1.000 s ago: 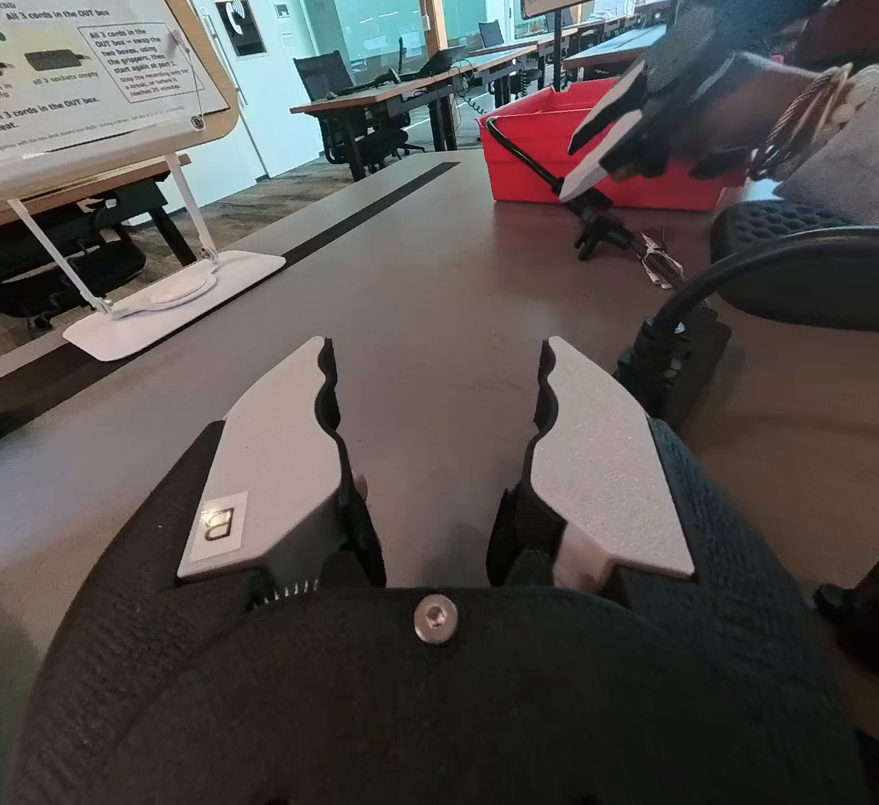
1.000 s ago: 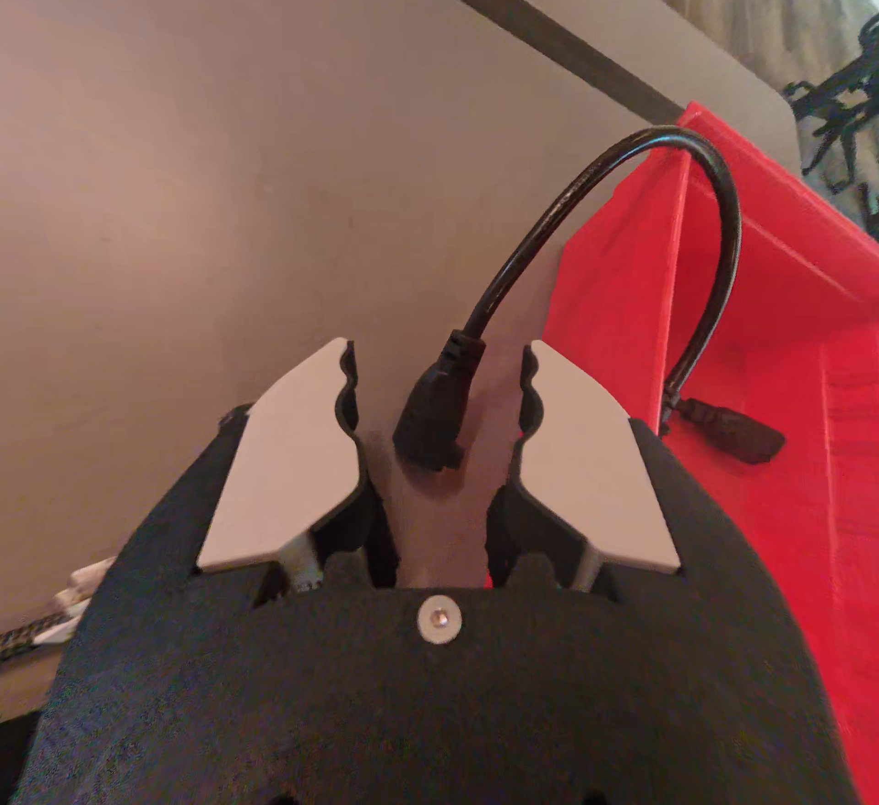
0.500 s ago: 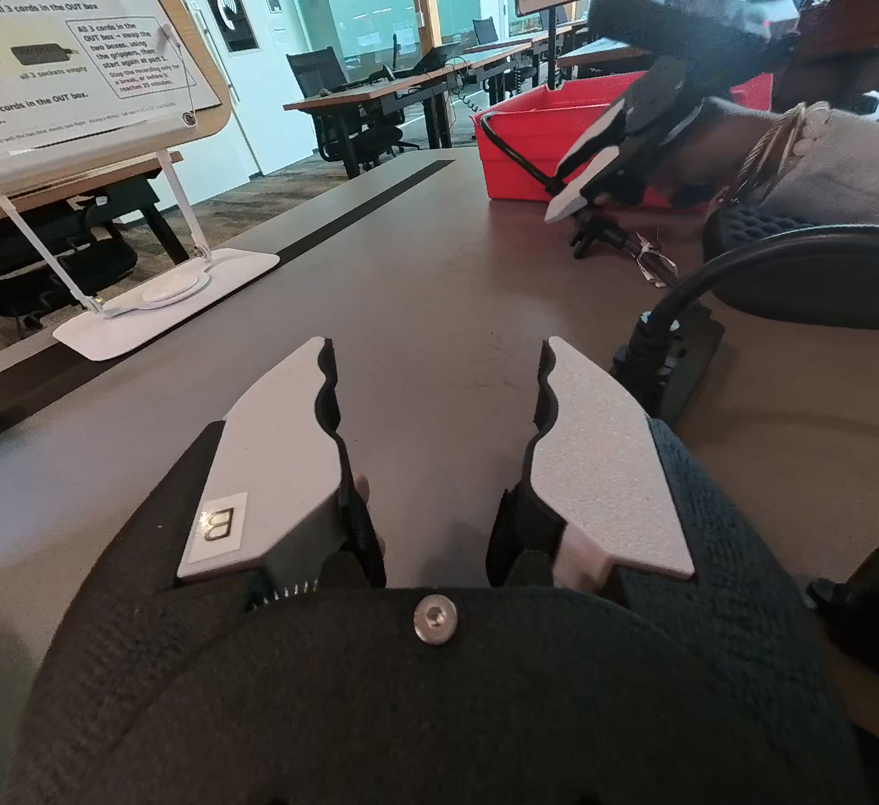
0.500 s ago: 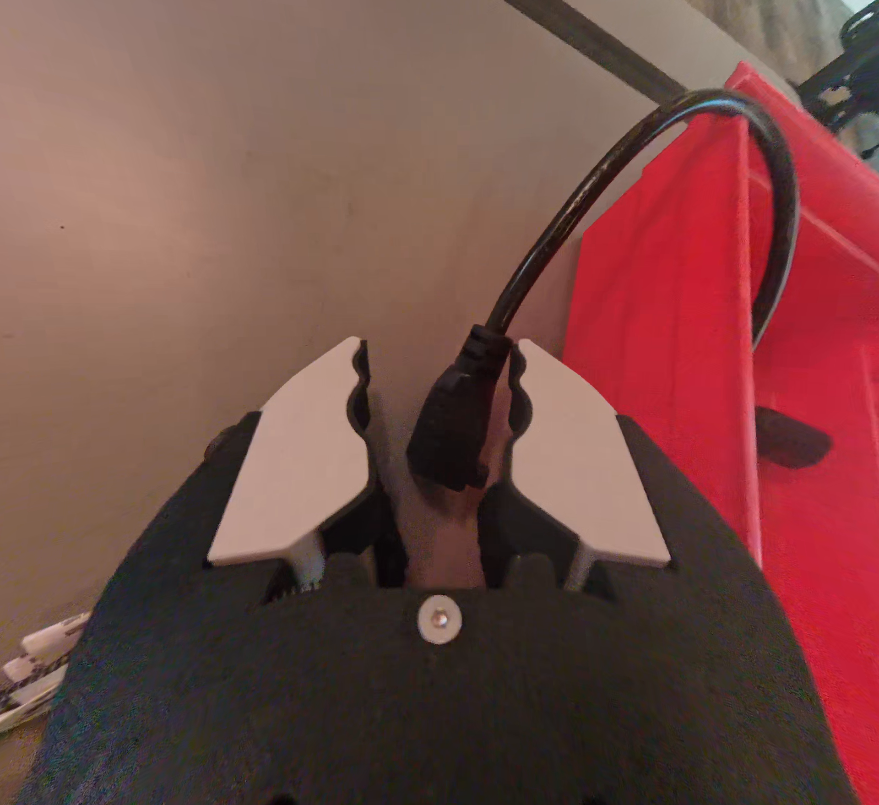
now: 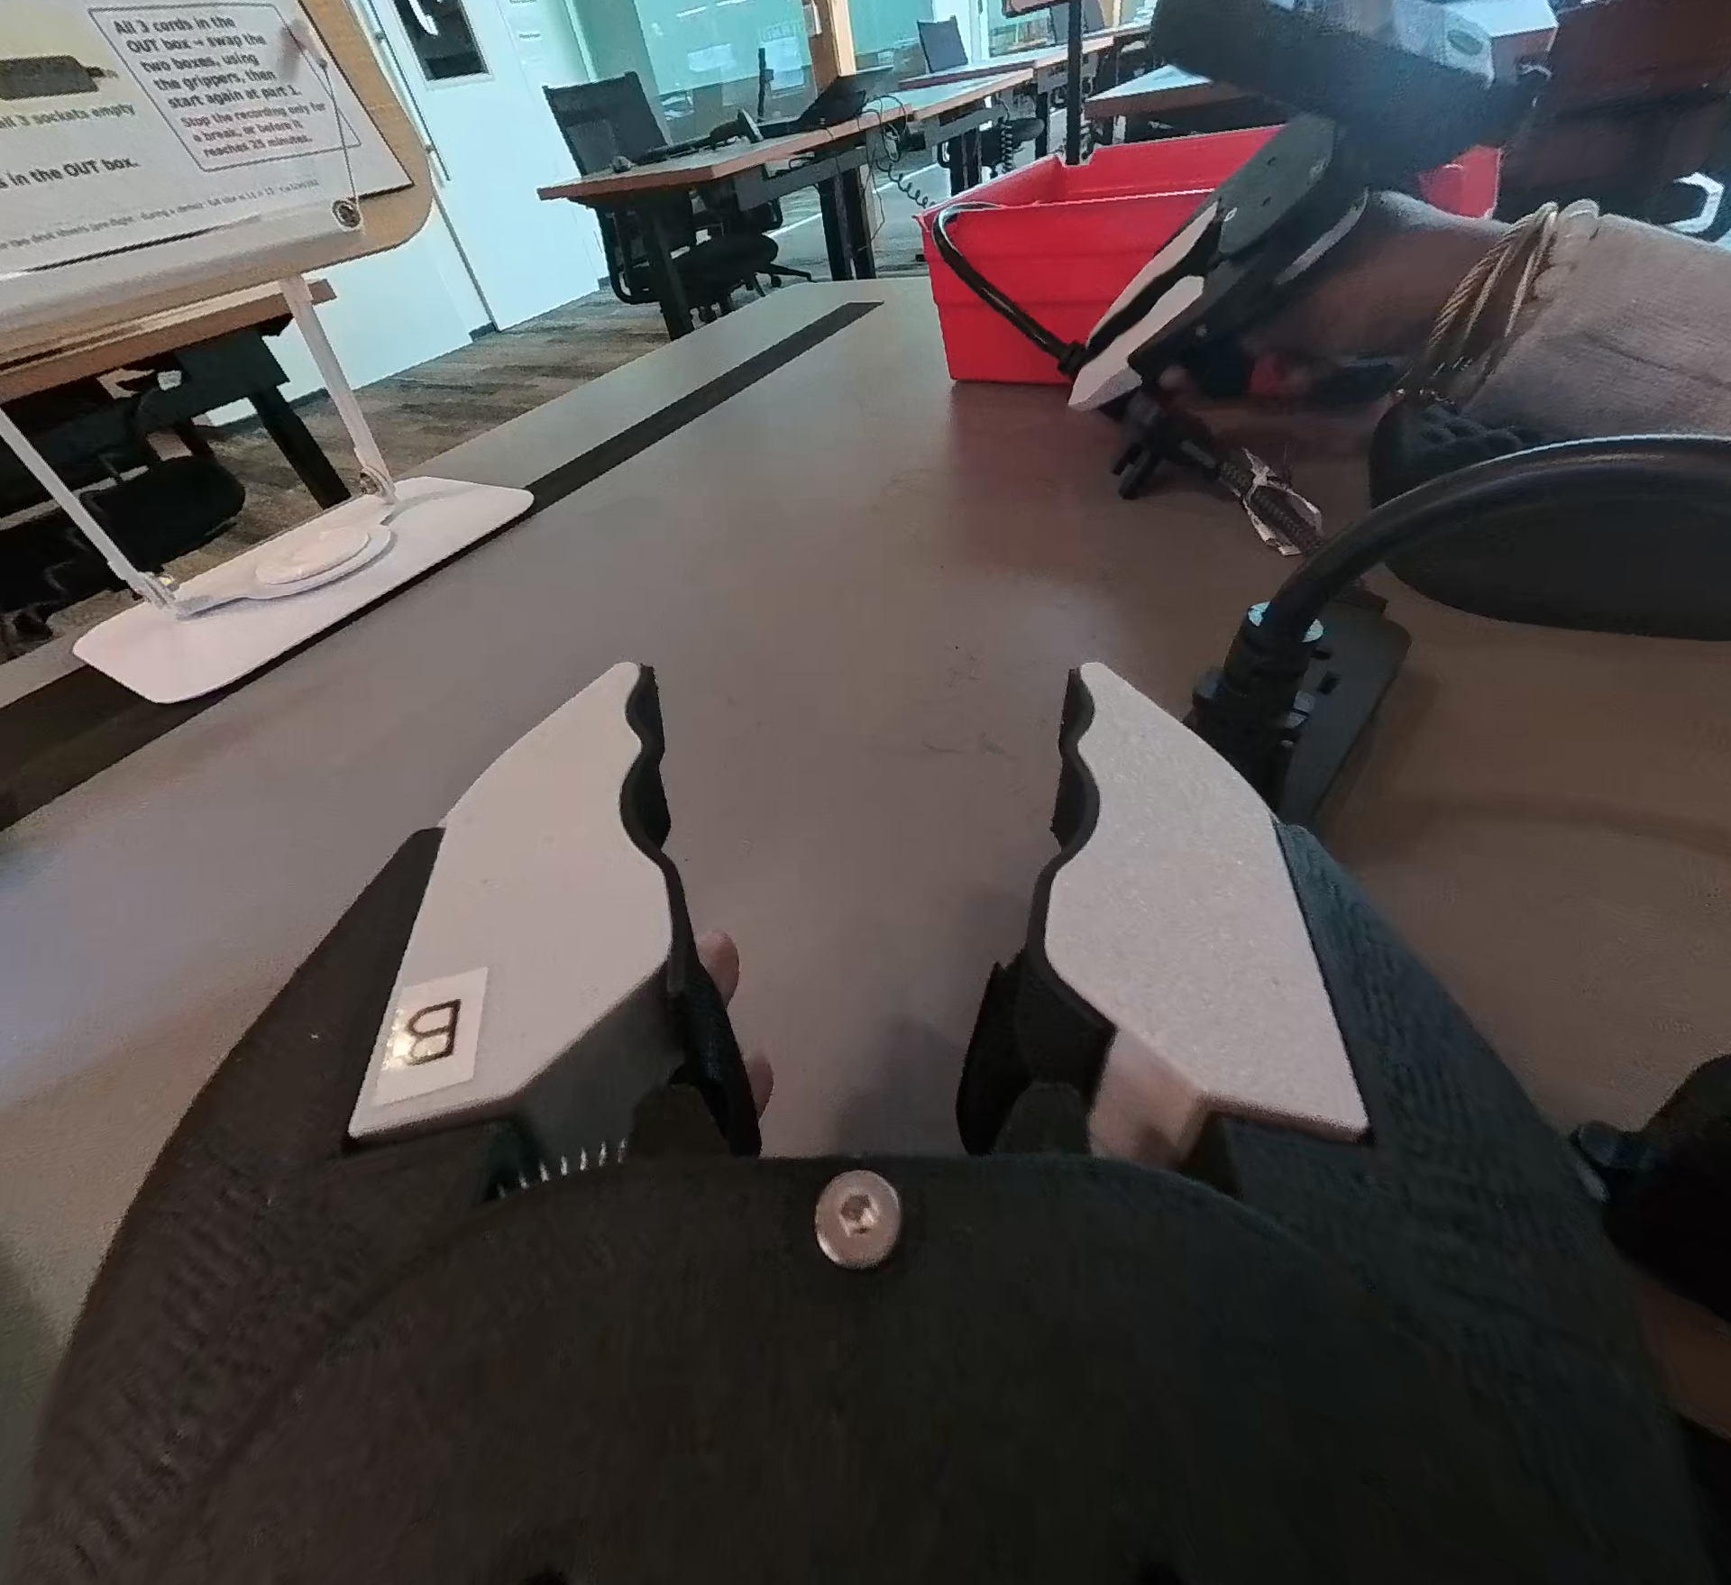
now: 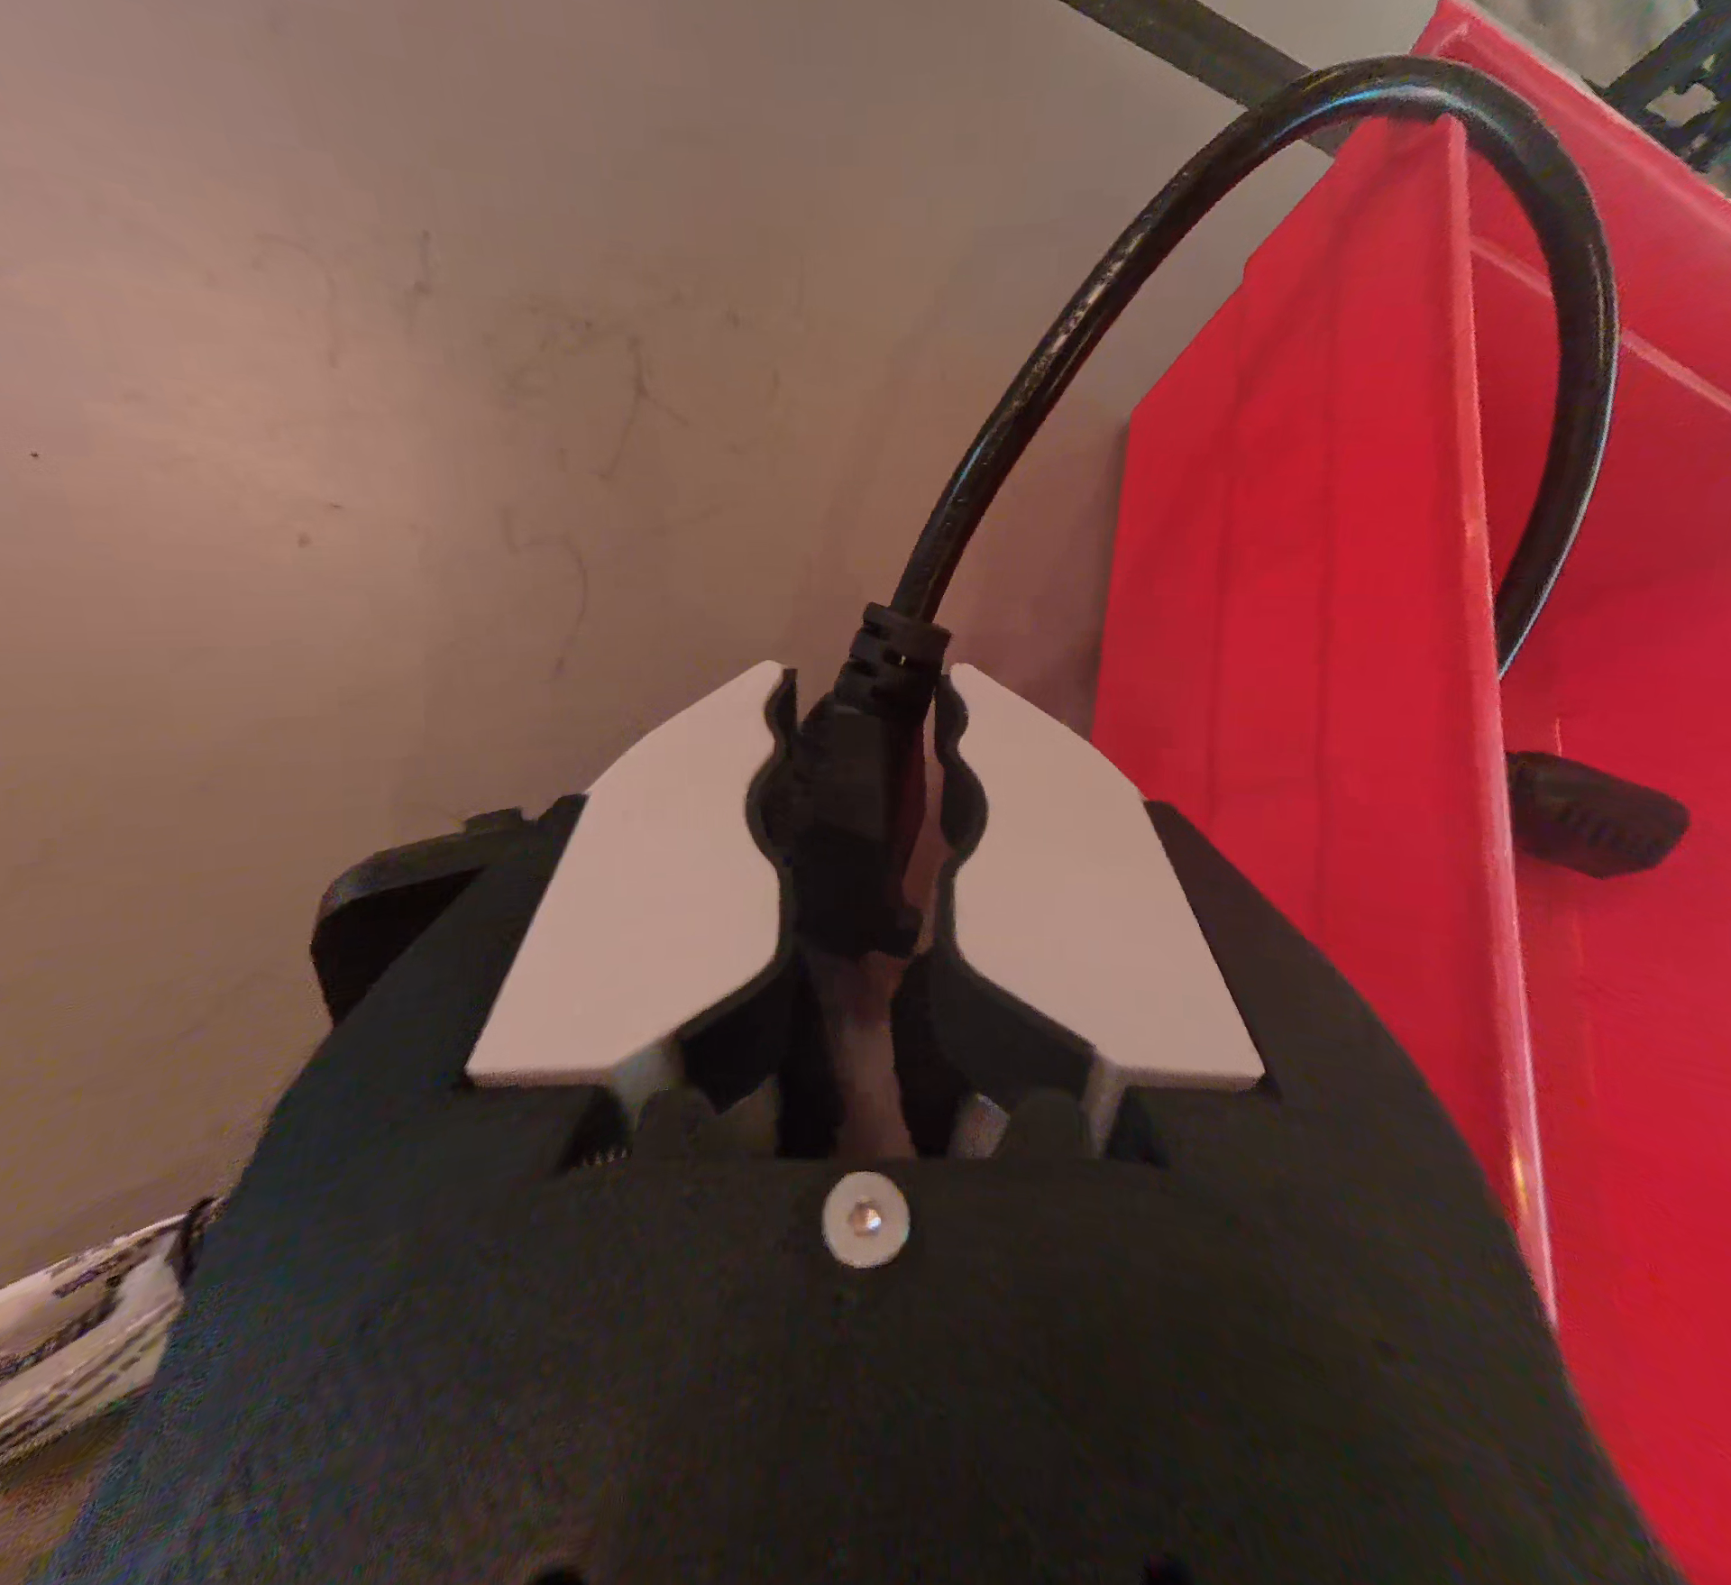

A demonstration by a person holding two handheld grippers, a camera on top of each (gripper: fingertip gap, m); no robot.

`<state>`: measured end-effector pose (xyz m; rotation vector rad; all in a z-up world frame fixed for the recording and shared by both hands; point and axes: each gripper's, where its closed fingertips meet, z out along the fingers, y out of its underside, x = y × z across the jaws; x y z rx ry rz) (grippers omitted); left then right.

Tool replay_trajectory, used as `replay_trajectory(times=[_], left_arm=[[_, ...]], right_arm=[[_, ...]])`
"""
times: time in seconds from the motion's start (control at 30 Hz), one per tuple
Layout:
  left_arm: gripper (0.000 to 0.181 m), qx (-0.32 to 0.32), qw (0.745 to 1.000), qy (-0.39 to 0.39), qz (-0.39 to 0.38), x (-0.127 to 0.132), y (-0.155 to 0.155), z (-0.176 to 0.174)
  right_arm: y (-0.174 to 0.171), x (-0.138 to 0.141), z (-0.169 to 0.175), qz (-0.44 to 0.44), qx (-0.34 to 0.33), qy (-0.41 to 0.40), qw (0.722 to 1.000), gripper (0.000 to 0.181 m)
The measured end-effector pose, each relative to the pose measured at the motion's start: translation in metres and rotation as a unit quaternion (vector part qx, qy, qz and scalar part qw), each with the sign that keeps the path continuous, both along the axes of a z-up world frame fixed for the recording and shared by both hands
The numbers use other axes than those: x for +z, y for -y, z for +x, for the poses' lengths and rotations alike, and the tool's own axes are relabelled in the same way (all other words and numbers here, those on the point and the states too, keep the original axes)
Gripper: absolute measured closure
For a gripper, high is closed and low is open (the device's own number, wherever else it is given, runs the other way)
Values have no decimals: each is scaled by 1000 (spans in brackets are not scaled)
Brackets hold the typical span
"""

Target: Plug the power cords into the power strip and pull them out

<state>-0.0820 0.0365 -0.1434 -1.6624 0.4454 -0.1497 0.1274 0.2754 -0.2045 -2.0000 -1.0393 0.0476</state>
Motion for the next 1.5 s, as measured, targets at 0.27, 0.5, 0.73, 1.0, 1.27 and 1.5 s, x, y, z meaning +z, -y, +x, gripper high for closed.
replay_trajectory(times=[0.27,0.5,0.73,1.0,1.27,1.5], left_arm=[[100,2,1000,0,0,0,0,-1],[100,6,1000,-2,-14,-7,-1,-3],[100,2,1000,-5,-13,-7,-1,-1],[100,1,1000,-3,-6,-3,2,-1],[100,-4,1000,-2,1,0,3,2],[101,2,1000,3,3,1,2,-2]], right_arm=[[11,39,-5,86,25,-9,996,156],[30,140,16,229,42,-98,967,181],[51,123,13,44,115,-134,983,143],[22,22,-13,-47,47,15,998,120],[15,-13,-1,-106,28,34,993,140],[23,45,-1,18,55,-9,998,150]])
